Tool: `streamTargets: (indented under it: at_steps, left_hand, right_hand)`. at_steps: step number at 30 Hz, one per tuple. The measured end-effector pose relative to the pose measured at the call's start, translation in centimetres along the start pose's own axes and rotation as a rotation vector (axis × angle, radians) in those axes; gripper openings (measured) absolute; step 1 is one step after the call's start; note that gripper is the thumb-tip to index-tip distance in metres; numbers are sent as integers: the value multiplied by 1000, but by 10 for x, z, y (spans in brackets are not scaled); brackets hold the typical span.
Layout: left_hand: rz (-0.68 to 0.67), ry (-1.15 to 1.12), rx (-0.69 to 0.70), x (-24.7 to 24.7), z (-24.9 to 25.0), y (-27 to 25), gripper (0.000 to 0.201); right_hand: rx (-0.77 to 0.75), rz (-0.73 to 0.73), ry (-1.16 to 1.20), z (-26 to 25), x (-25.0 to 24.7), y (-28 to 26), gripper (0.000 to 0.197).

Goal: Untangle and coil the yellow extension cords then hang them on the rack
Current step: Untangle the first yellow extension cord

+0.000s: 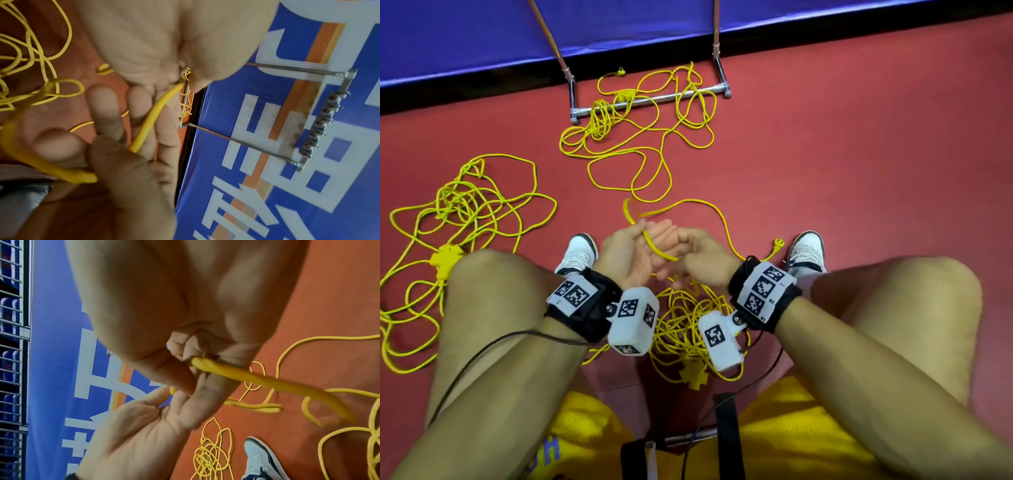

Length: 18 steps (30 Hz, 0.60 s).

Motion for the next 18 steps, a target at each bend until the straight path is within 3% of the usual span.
streamTargets:
  at_steps: [4, 7, 10, 13, 16, 18]
  left_hand:
    - [98, -75, 49, -8, 2, 8, 32]
    - [136, -35, 100, -11, 4, 12, 29]
    - [23, 224, 147, -10, 11, 8, 21]
    - [-114, 460, 132, -6, 6, -1, 25]
    - [-174, 610, 132, -3, -3, -9, 33]
    - [-187, 642, 172, -2, -6, -10, 42]
  right_hand:
    - [16, -78, -3, -1, -2, 2, 34]
    - [-28, -79, -18, -8, -2, -3, 20]
    - [-179, 259, -153, -6, -14, 10, 10]
    - [-152, 550, -135, -4, -33, 23, 33]
    - [-170, 677, -180, -7, -46, 28, 42]
    - [-89, 633, -173, -7, -47, 29, 42]
Point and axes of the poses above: each hand's wrist, its own y-axis towards the middle knuckle, its own x-axis out of the palm, z = x × y, the point moved 2 cm from there along y, towards the middle knuckle, and after that the axes turned 14 degrees about z, right-handed, at the moved point
